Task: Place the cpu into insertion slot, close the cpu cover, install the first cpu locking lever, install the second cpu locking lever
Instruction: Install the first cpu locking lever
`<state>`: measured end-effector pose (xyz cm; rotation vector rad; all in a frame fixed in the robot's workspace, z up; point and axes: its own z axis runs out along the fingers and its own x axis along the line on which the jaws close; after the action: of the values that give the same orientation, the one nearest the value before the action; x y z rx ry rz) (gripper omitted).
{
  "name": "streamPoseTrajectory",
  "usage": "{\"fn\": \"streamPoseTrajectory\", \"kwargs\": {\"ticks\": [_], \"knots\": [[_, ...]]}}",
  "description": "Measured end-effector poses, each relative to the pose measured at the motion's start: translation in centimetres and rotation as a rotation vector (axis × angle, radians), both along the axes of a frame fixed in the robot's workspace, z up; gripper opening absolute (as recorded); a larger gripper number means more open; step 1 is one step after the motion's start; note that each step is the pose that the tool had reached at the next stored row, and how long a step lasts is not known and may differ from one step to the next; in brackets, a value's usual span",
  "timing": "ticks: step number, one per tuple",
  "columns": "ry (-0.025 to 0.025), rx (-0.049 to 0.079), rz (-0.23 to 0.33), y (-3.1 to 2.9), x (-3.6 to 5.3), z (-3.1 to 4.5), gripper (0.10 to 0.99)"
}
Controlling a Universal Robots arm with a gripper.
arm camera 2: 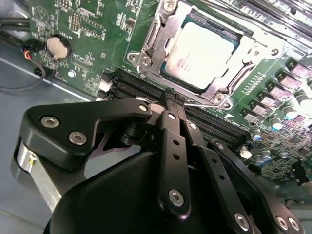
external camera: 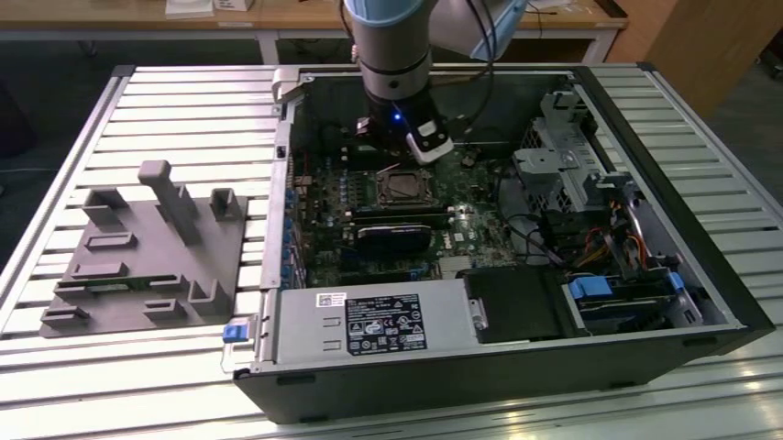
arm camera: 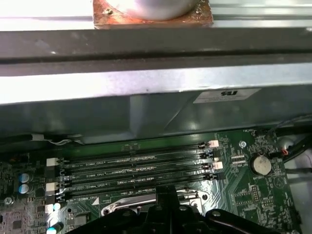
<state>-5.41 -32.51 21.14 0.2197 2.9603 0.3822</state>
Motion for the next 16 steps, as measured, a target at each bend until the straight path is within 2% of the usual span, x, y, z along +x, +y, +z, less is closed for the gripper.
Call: {"fn": "streamPoseTrajectory", "kwargs": {"ticks": [8,16], "knots": [[0.0,0.0,-0.107,0.05,-0.12,-0.31,0.106],[0.0,0.0,-0.132,0.49,-0.45,-0.39,0.106]]}}
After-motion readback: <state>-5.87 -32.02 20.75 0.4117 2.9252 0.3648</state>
